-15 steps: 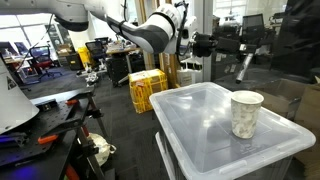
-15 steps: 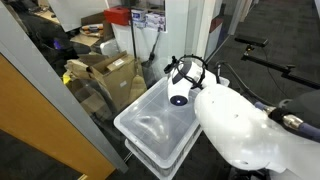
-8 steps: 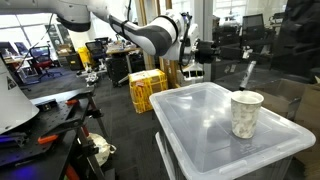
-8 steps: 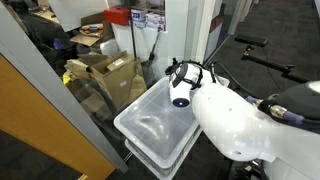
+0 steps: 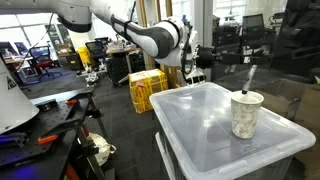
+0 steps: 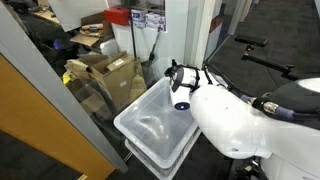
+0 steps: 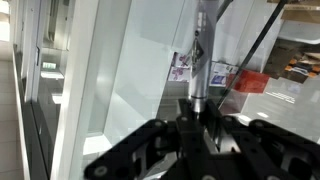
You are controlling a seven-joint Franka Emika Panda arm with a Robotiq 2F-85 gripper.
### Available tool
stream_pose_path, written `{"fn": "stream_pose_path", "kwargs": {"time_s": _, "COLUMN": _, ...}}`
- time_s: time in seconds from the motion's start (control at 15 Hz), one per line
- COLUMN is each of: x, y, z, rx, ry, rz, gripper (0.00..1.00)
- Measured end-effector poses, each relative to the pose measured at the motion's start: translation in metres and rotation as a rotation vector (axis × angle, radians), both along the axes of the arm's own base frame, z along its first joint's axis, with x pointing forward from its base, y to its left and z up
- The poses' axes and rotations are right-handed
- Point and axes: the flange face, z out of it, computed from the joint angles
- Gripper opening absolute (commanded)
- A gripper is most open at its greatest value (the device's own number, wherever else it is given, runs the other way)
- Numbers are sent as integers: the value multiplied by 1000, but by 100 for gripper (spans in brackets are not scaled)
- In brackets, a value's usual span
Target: Put the marker in the cup
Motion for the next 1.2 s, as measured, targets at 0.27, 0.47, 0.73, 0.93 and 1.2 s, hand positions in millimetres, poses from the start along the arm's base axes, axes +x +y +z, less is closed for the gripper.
{"fn": "stream_pose_path", "kwargs": {"time_s": 0.27, "x": 9, "y": 8, "z": -7, "rx": -2, "ry": -17, "rz": 22, "gripper": 5}}
{"fn": "stream_pose_path", "kwargs": {"time_s": 0.47, "x": 17, "y": 16, "z": -9, "rx": 5, "ry": -25, "rz": 38, "gripper": 5}}
{"fn": "stream_pose_path", "kwargs": {"time_s": 0.73, "x": 18, "y": 16, "z": -15, "rx": 2, "ry": -32, "rz": 32, "gripper": 5}}
{"fn": "stream_pose_path", "kwargs": {"time_s": 0.93, "x": 16, "y": 13, "z": -19, "rx": -4, "ry": -34, "rz": 23, "gripper": 5}}
{"fn": "stream_pose_path", "kwargs": {"time_s": 1.2, "x": 14, "y": 12, "z": -23, "rx": -2, "ry": -30, "rz": 18, "gripper": 53}}
